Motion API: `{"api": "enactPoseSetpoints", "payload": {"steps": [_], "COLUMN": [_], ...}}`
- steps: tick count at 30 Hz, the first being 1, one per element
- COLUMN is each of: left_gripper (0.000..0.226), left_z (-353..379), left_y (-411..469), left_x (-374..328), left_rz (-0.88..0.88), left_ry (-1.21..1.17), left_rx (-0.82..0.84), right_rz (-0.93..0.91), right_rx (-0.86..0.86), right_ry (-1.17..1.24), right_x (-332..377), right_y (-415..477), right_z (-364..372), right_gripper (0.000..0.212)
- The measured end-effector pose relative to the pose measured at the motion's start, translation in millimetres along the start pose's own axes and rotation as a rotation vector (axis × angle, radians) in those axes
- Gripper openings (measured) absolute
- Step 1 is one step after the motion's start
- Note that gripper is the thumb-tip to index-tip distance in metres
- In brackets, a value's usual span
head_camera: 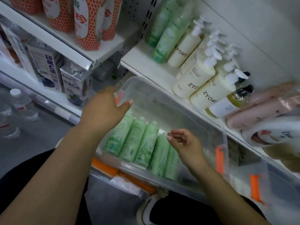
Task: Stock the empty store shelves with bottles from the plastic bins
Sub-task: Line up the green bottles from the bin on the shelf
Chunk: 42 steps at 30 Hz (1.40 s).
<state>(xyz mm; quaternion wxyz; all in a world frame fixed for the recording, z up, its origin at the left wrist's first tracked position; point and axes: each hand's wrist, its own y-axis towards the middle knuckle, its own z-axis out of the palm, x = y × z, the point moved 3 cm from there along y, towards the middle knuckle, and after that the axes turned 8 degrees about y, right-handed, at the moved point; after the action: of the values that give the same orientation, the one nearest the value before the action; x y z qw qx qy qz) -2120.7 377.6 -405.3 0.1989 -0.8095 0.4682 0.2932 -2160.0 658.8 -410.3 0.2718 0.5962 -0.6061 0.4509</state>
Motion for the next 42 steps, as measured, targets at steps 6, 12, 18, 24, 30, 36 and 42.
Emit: {"api": "enactPoseSetpoints", "payload": {"steps": [6, 12, 18, 24, 30, 36, 42], "left_gripper": [0.082, 0.103, 0.096, 0.092, 0.089, 0.094, 0.095], "left_z": [11.0, 12.3, 11.5, 10.0, 7.1, 5.5, 3.2], "left_y": [2.3, 8.9, 5.1, 1.9, -3.0, -6.2, -4.8], "left_x": [4.7, 5.7, -4.6, -5.1, -8.9, -11.4, -7.1], "left_rz": [-0.123, -0.242, -0.290, -0.307, -0.305, -0.308, -0.322], "left_ry": [0.237, 0.349, 0.247, 0.178, 0.125, 0.070, 0.050], "left_rx": [0.123, 0.226, 0.241, 0.228, 0.224, 0.240, 0.271], "right_rz": [0.438, 0.716, 0.770, 0.932, 0.930, 0.928, 0.698], "right_rx": [0.028, 0.064, 0.088, 0.179, 0.114, 0.213, 0.173], "right_ry": [-0.265, -0.120, -0.033, 0.028, 0.030, 0.029, 0.163], "right_x": [-24.9, -33.5, -69.6, -80.9, -82.2, -75.5, -56.9], "right_y": [6.5, 27.5, 30.9, 29.0, 26.1, 21.3, 23.7], "right_z": [-22.2, -14.9, -10.4, -9.0, -10.0, -9.9, -5.9], "right_gripper": [0.071, 0.085, 0.025, 0.027, 0.030, 0.032, 0.031]}}
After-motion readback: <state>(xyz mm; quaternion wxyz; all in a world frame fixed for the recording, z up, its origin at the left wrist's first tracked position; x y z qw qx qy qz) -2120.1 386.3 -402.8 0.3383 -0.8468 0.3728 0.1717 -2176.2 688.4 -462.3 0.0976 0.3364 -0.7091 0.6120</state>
